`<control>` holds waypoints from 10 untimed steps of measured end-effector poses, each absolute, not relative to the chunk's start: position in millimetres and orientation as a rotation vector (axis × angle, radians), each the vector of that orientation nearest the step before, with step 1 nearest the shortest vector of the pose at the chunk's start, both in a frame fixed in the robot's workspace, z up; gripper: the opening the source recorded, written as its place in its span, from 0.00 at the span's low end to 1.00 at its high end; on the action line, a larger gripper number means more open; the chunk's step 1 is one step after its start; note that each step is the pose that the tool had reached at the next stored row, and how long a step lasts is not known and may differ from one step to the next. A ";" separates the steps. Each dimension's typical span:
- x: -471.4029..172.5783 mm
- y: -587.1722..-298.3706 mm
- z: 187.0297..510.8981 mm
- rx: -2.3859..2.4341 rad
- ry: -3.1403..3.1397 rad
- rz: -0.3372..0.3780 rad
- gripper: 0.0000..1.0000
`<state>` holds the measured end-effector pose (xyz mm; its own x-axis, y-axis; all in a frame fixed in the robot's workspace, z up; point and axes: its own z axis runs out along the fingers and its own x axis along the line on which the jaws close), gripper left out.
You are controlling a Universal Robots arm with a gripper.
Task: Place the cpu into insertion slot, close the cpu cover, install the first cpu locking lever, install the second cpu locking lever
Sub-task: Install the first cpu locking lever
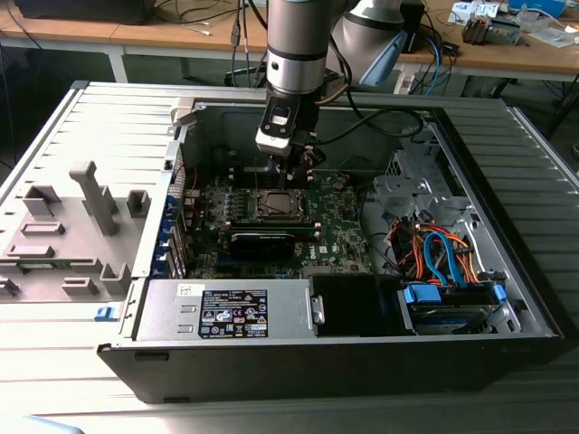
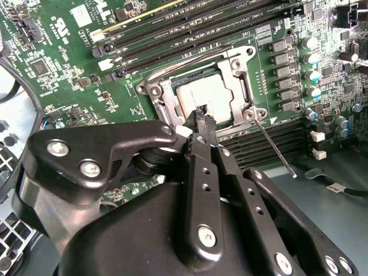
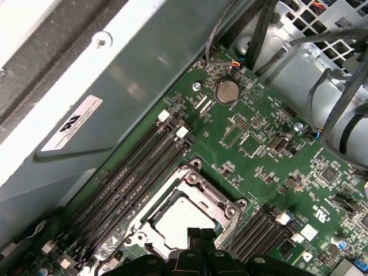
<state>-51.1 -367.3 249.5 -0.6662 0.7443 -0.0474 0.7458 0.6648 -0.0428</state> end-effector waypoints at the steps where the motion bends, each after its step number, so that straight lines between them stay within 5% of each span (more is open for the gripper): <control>1: -51.1 -367.3 249.5 1.270 2.844 -0.091 0.11; 10: -51.1 -367.3 249.5 1.251 2.852 -0.091 0.11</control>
